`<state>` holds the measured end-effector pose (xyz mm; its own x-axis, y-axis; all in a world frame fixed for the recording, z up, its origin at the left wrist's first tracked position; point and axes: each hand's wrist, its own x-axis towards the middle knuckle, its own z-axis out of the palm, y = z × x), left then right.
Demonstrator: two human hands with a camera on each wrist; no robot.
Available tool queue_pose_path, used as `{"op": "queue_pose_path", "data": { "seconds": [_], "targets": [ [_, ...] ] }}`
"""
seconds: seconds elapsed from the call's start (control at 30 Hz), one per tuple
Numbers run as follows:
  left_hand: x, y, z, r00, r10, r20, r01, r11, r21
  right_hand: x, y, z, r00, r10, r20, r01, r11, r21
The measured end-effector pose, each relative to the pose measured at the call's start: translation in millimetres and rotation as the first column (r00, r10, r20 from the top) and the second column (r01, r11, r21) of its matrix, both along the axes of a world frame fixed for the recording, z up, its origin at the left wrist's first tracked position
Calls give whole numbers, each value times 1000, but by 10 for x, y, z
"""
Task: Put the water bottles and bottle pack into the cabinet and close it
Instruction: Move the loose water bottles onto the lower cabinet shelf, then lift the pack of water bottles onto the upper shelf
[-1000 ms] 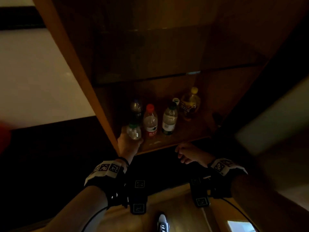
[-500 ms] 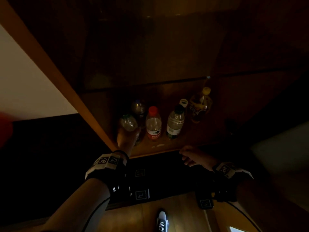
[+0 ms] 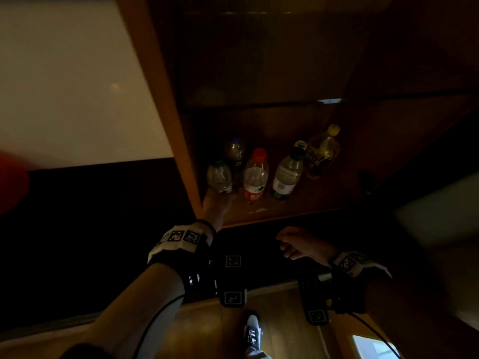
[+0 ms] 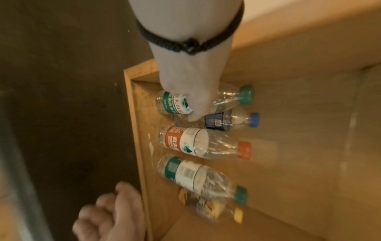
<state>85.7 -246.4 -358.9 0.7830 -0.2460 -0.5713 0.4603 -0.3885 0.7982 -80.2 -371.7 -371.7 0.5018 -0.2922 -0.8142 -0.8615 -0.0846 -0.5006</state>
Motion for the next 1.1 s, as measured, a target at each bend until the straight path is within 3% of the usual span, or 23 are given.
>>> {"op": "queue_pose_path", "data": {
  "seconds": [0.13, 0.23, 0.33, 0.4, 0.53, 0.67, 0.83, 1.0, 1.1],
  "targets": [
    [-121, 334, 113, 993, -104, -62, 102, 994, -30, 29, 477, 72, 1000, 18, 13, -18, 1000, 8],
    [-167, 737, 234, 976, -205, -75, 191, 968, -159, 87, 926, 137, 998, 61, 20, -61, 998, 3],
    [-149, 1336, 300, 943, -332, -30, 326, 936, -133, 180, 1435, 165, 993, 108, 37, -109, 993, 34],
    [-66, 1829, 280, 940, -339, 34, 340, 931, -133, 308, 1794, 126, 986, 164, 32, -165, 986, 16],
    [257, 2954, 239, 991, -116, 71, 124, 986, -112, 795, 2519, 24, 940, 339, 40, -337, 941, -42],
    [534, 4010, 258, 996, 74, 41, -71, 995, -75, 1343, 3302, 45, 865, 487, 119, -478, 873, -101],
    [784, 4992, 355, 950, 309, 51, -305, 949, -82, 2026, 4169, 115, 756, 635, 160, -634, 771, -64],
    [1074, 5671, 513, 889, 440, 123, -427, 896, -119, 2677, 4800, 176, 663, 724, 190, -735, 678, -24],
    [1327, 6002, 627, 859, 481, 178, -470, 877, -99, 3086, 5093, 224, 645, 733, 218, -750, 661, -4]
  ]
}}
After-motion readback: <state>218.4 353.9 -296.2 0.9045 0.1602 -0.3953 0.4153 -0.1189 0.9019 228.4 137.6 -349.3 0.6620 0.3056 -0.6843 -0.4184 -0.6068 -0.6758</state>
